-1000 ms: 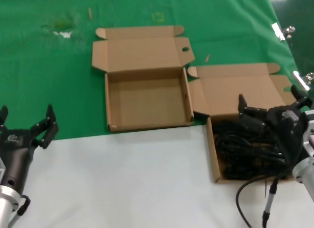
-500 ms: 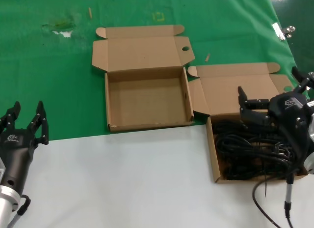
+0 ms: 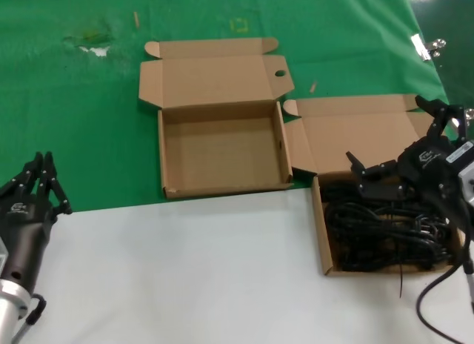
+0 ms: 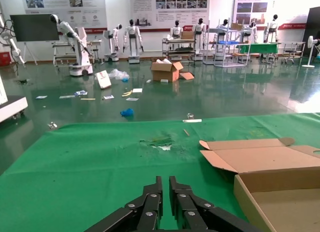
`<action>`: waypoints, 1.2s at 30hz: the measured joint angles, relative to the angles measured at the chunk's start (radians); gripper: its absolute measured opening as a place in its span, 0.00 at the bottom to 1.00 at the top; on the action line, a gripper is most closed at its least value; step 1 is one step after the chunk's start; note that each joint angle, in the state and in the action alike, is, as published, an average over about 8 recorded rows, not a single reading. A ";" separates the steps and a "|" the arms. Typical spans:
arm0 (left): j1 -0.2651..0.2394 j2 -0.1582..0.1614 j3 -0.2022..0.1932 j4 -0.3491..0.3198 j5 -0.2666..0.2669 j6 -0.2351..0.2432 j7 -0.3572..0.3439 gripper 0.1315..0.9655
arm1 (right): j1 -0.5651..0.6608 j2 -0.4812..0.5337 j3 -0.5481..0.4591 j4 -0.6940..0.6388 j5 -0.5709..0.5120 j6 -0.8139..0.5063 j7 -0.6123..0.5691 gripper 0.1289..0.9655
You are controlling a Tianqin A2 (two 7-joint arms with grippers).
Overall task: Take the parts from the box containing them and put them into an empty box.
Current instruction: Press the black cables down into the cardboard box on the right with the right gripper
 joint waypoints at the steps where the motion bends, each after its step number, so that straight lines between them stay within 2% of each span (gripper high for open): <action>1: 0.000 0.000 0.000 0.000 0.000 0.000 0.000 0.08 | 0.018 0.029 -0.030 0.002 0.021 0.006 -0.010 1.00; 6: 0.000 0.000 0.000 0.000 0.000 0.000 0.000 0.04 | 0.121 0.153 -0.184 0.002 0.108 0.014 -0.060 1.00; 11: 0.000 0.000 0.000 0.000 0.000 0.000 0.000 0.01 | 0.242 0.243 -0.342 -0.017 0.141 -0.019 -0.091 1.00; 15: 0.000 0.000 0.000 0.000 0.000 0.000 0.000 0.01 | 0.330 0.289 -0.451 -0.042 0.098 -0.074 -0.063 1.00; 19: 0.000 0.000 0.000 0.000 0.000 0.000 0.000 0.01 | 0.382 0.314 -0.510 -0.068 -0.022 -0.149 0.026 1.00; 23: 0.000 0.000 0.000 0.000 0.000 0.000 0.000 0.01 | 0.385 0.318 -0.501 -0.091 -0.166 -0.228 0.125 1.00; 27: 0.000 0.000 0.000 0.000 0.000 0.000 0.000 0.01 | 0.352 0.306 -0.447 -0.111 -0.274 -0.302 0.183 1.00; 36: 0.000 0.000 0.000 0.000 0.000 0.000 0.000 0.01 | 0.243 0.264 -0.281 -0.161 -0.362 -0.433 0.159 1.00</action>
